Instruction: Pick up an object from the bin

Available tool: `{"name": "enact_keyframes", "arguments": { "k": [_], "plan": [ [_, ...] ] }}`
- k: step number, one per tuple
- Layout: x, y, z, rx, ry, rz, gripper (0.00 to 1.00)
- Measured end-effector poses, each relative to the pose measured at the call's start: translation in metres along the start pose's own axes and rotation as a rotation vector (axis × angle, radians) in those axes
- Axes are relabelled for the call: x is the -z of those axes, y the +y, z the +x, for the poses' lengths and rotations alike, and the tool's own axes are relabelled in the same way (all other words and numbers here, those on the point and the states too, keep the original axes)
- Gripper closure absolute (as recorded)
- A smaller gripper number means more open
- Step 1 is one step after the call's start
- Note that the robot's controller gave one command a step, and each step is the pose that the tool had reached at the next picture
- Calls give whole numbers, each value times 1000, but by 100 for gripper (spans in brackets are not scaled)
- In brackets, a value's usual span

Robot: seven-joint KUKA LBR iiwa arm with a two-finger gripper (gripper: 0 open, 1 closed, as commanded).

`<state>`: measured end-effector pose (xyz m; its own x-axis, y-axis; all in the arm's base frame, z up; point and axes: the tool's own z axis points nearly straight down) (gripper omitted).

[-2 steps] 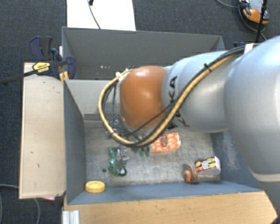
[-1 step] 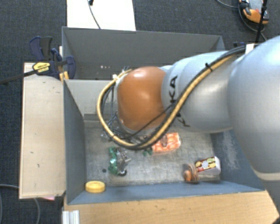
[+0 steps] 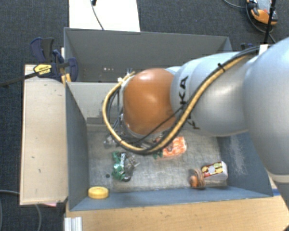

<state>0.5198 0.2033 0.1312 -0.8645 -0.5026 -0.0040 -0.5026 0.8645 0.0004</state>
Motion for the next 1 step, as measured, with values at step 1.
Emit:
{"name": "enact_keyframes", "arguments": {
  "k": [1],
  "plan": [
    [-51, 1, -1, 291, 0, 1, 0]
  ]
}}
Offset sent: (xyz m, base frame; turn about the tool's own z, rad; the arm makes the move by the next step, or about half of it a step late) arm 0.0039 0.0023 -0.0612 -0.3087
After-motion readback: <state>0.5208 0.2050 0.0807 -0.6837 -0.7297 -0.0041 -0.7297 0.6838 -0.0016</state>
